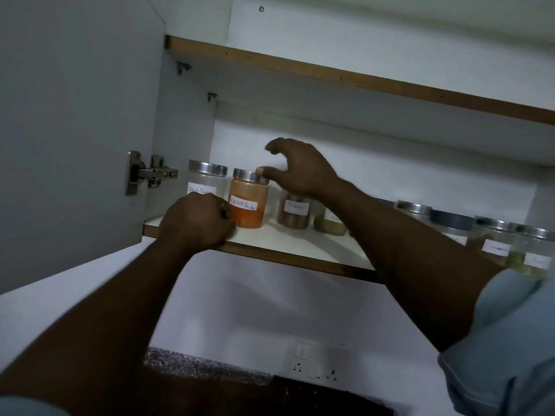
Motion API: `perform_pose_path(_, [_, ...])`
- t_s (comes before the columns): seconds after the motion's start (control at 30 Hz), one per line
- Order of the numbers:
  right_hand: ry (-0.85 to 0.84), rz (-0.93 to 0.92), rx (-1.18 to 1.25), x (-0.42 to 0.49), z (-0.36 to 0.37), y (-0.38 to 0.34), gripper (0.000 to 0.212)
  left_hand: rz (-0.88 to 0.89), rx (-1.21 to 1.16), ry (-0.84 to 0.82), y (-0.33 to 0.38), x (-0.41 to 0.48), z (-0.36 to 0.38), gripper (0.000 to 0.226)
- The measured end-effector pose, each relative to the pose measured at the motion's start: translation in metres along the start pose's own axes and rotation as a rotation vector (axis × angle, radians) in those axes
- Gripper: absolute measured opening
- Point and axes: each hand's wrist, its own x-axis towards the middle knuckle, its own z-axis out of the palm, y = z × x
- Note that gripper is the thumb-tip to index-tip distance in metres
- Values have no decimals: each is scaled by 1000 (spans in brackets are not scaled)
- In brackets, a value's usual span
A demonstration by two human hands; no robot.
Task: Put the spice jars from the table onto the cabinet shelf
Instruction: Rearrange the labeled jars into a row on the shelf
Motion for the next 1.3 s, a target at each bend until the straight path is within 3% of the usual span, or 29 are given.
perform_pose_path(0.13, [-155,-68,-140,6,29,-30,84,51,37,-11,3,1,4,20])
perform_pose_path(0.23, [-155,-72,-216,13,43,-34,84,41,43,19,1,3,5,21])
perform_pose_path(0.6, [-204,73,-61,22,68,-9,79,32,11,42,-5,2,7,17])
perform_pose_path(1.13, [-235,117,-69,39,85,6,79,26,-6,-11,-8,6,7,21])
perform_pose_path(1.2, [-194,123,-31,39,80,-1,83,27,-19,-56,-5,9,3,20])
perform_pose_path(1.3, [10,92,193,44,67,-33,77,65,8,-81,-6,5,-2,22])
